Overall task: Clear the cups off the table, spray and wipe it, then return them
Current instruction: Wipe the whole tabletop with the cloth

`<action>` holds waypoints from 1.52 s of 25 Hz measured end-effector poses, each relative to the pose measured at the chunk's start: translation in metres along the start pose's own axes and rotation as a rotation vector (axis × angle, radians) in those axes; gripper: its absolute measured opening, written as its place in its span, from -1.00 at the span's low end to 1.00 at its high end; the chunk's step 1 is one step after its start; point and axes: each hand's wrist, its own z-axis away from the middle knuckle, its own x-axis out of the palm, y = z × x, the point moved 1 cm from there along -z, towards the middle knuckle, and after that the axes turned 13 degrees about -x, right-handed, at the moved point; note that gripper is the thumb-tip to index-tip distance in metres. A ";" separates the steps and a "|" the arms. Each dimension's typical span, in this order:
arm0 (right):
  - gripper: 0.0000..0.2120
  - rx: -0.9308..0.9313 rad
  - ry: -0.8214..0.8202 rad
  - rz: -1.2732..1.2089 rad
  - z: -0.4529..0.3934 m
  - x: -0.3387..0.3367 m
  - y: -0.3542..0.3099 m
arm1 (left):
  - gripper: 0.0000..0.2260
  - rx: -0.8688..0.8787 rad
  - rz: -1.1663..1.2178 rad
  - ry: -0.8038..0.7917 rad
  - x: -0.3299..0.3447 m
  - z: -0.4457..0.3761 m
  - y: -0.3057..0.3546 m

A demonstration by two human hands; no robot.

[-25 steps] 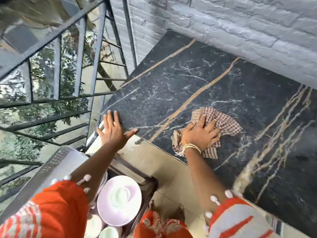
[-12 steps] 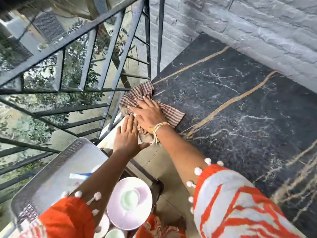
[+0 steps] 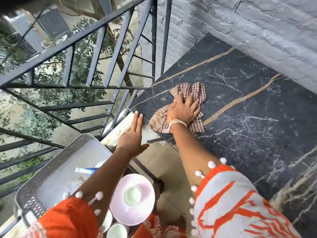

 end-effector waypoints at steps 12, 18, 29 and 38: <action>-0.56 -0.849 -0.218 0.090 0.059 0.001 -0.013 | -0.49 0.126 0.173 0.229 -0.003 0.024 -0.001; -0.57 -0.610 -0.129 0.116 0.107 -0.021 0.072 | -0.55 0.393 0.133 0.204 -0.011 0.037 0.062; -0.50 0.048 0.005 0.163 0.186 -0.068 0.256 | -0.48 0.354 -0.138 -0.041 0.030 0.056 0.135; -0.50 0.645 0.082 0.030 0.178 -0.055 0.203 | -0.40 0.340 -0.229 -0.160 0.025 0.052 0.141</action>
